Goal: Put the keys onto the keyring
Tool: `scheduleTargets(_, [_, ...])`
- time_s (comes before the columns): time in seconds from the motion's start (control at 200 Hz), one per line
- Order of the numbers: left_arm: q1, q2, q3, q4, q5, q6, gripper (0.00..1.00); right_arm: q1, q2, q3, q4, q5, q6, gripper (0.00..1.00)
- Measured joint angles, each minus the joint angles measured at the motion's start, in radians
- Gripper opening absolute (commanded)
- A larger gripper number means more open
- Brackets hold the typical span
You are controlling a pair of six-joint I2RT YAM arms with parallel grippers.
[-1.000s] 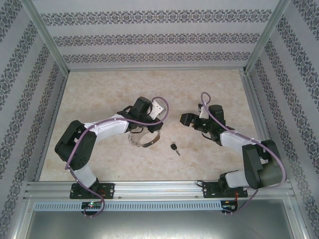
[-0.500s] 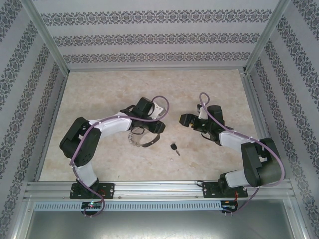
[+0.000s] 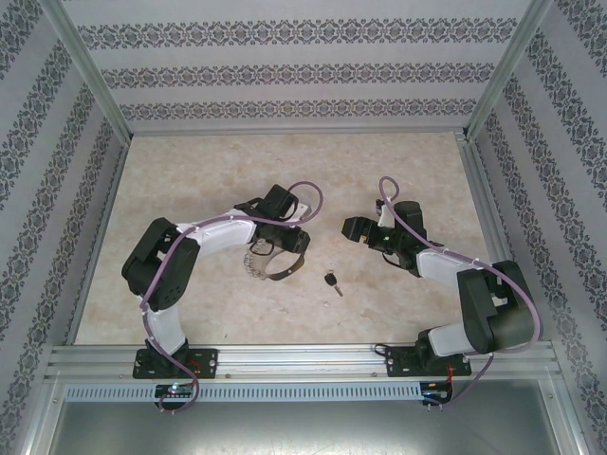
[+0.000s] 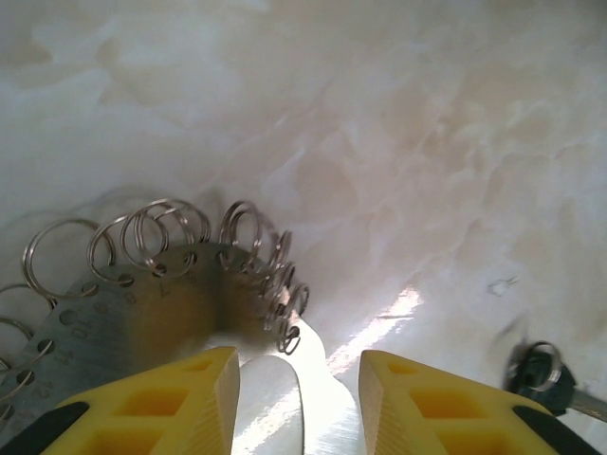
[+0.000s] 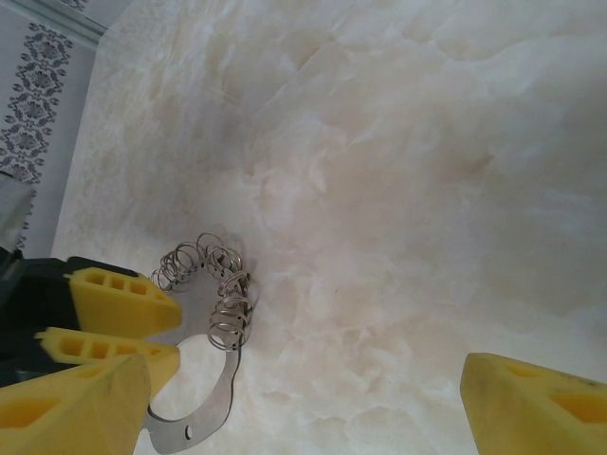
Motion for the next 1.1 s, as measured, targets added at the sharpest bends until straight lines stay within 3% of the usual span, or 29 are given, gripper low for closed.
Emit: scheduleTargets(1.099, [-0.009, 0.074, 0.033, -0.005, 0.002, 0.0, 0.32, -0.001, 0.016, 0.0, 0.0, 0.004, 0.014, 0.85])
